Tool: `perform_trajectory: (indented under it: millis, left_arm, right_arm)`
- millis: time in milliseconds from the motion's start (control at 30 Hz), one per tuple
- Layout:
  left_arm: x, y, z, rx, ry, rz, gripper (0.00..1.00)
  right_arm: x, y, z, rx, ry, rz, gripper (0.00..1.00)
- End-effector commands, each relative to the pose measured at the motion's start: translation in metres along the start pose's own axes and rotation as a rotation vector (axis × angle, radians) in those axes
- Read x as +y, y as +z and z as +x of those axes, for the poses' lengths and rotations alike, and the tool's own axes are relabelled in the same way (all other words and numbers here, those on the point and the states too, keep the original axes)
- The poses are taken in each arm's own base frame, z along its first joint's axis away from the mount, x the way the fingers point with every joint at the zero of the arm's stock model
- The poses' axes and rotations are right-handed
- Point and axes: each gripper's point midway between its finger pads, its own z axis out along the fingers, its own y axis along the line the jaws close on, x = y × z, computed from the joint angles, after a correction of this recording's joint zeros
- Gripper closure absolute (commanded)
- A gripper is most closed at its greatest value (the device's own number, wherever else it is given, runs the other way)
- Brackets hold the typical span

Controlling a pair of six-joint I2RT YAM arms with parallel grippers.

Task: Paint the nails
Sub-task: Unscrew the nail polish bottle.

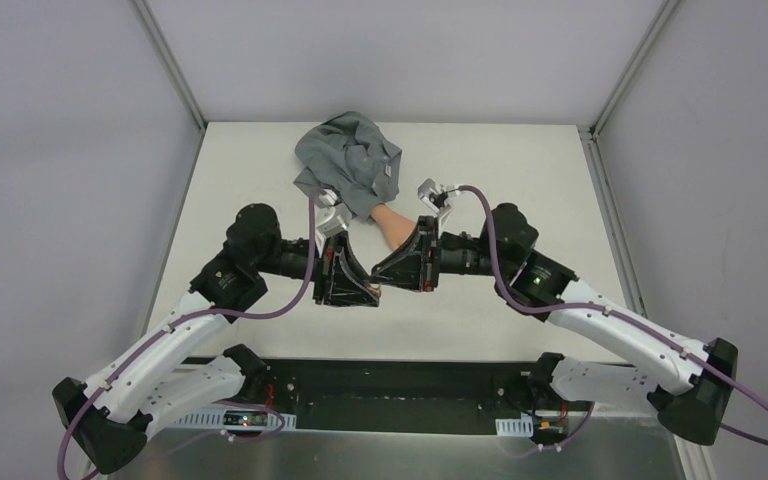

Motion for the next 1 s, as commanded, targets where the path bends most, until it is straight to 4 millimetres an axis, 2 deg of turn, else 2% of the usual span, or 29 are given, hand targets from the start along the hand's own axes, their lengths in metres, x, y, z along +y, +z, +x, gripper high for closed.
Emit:
perform_trajectory:
  millis: [0,133,233,267,300,333,433,467,567,667,767,967]
  left_arm:
    - [-0.031,-0.001,-0.021,-0.03,0.166,0.137,1.0]
    - [-0.028,0.0,-0.021,-0.032,0.159,0.126,1.0]
    - [-0.024,0.001,-0.021,-0.039,0.157,0.108,1.0]
    - [-0.022,0.001,-0.022,-0.043,0.158,0.099,1.0]
    - [-0.019,0.001,-0.022,-0.049,0.158,0.084,1.0]
    - [-0.017,0.001,-0.023,-0.058,0.162,0.068,1.0]
    - [-0.008,-0.001,-0.027,-0.099,0.185,0.0,1.0]
    - [-0.003,-0.002,-0.029,-0.12,0.188,-0.038,1.0]
    - [0.01,-0.006,-0.034,-0.166,0.197,-0.134,1.0]
    - [0.026,-0.012,-0.037,-0.194,0.188,-0.237,1.0]
    - [0.042,-0.018,-0.038,-0.206,0.18,-0.337,1.0]
    - [0.061,-0.026,-0.036,-0.193,0.162,-0.453,1.0]
  right_arm:
    - [0.028,0.005,-0.004,0.024,-0.049,-0.155,1.0]
    - [0.027,0.004,-0.005,0.016,-0.055,-0.149,1.0]
    - [0.019,0.004,-0.011,-0.025,-0.041,-0.091,1.0]
    - [0.017,0.003,-0.014,-0.046,-0.038,-0.07,0.96]
    - [0.013,0.002,-0.019,-0.076,-0.031,-0.035,0.85]
    - [0.007,0.0,-0.023,-0.103,-0.019,0.003,0.77]
    - [-0.005,-0.009,-0.034,-0.186,0.002,0.094,0.41]
    - [-0.011,-0.012,-0.038,-0.216,0.015,0.131,0.33]
    - [-0.026,-0.023,-0.046,-0.297,0.055,0.224,0.19]
    - [-0.043,-0.032,-0.052,-0.372,0.094,0.32,0.17]
    - [-0.047,-0.035,-0.057,-0.409,0.121,0.343,0.17]
    - [-0.044,-0.016,-0.062,-0.385,0.157,0.316,0.28]
